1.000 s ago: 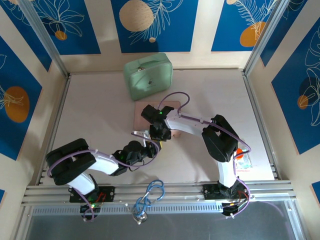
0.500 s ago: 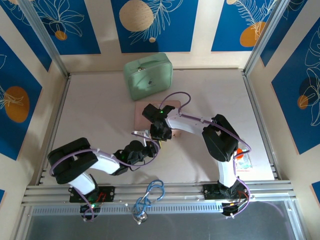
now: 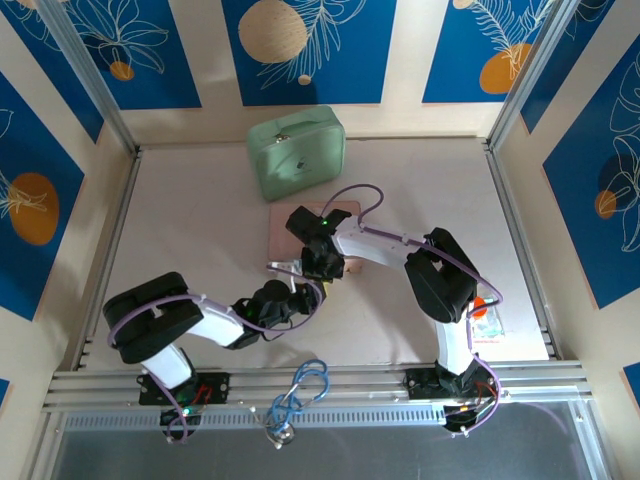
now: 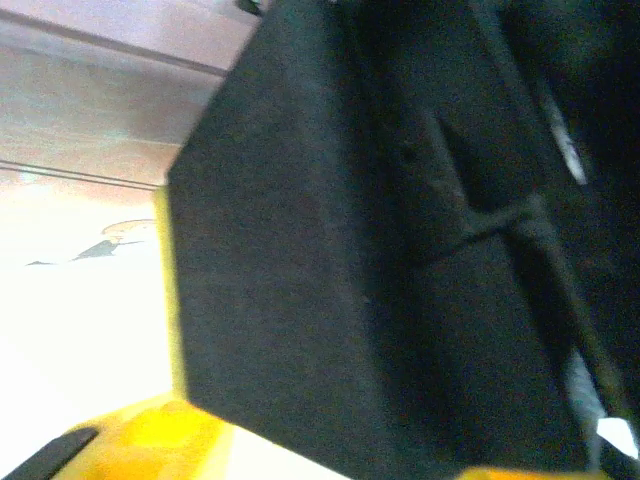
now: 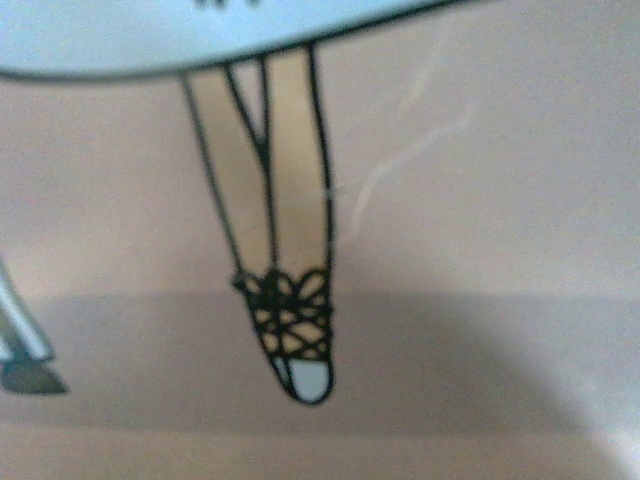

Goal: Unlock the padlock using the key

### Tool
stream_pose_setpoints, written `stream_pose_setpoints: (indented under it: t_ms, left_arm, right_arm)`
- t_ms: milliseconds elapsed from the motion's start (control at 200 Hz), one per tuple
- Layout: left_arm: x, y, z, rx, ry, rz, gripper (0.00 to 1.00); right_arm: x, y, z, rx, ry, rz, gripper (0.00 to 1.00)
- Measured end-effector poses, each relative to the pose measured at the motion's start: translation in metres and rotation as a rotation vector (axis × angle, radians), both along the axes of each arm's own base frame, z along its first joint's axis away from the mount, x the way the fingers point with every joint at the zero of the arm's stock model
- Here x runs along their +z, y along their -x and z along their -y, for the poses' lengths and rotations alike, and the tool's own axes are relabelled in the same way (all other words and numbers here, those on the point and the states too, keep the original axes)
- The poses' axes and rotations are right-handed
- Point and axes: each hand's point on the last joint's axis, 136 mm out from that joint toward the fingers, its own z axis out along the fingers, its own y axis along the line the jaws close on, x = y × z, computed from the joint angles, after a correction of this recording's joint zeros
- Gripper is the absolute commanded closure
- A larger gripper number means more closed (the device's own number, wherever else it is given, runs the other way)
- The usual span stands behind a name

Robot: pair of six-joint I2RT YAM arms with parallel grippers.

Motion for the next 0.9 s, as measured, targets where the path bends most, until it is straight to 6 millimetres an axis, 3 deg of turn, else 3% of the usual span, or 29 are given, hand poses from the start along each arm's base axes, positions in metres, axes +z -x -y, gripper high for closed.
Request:
stream_pose_setpoints:
  t_ms: [70,210,345,450,580,710,900]
  left_arm:
    - [0.001,0.000,-0.002,0.009,-0.002,0.002,0.75]
    - [0.000,-0.001,-0.003,0.016,-0.003,-0.003,0.76]
    - [-0.004,-0.004,-0.003,0.021,-0.011,-0.003,0.86]
    - [-0.005,-0.005,-0.003,0.024,-0.011,-0.004,0.90]
    - [-0.006,-0.005,-0.004,0.035,0.011,-0.017,0.95]
    - [-0.006,-0.005,-0.007,0.050,0.047,-0.023,1.00]
    - [-0.005,-0.006,-0.008,0.056,0.058,-0.023,1.00]
  right_arm:
    - [0.000,0.000,-0.001,-0.003,-0.008,-0.005,0.98]
    - [0.000,0.000,-0.002,-0.006,-0.014,-0.006,0.98]
    - [0.000,0.000,-0.002,-0.011,-0.013,-0.006,0.98]
    - [-0.001,-0.001,-0.002,-0.013,-0.015,-0.005,0.92]
    - [-0.003,-0.001,-0.002,-0.009,-0.019,0.002,0.73]
    - [-0.005,0.000,-0.004,0.014,-0.043,0.022,0.46]
    - [0.005,0.001,0.001,0.042,-0.097,0.096,0.35]
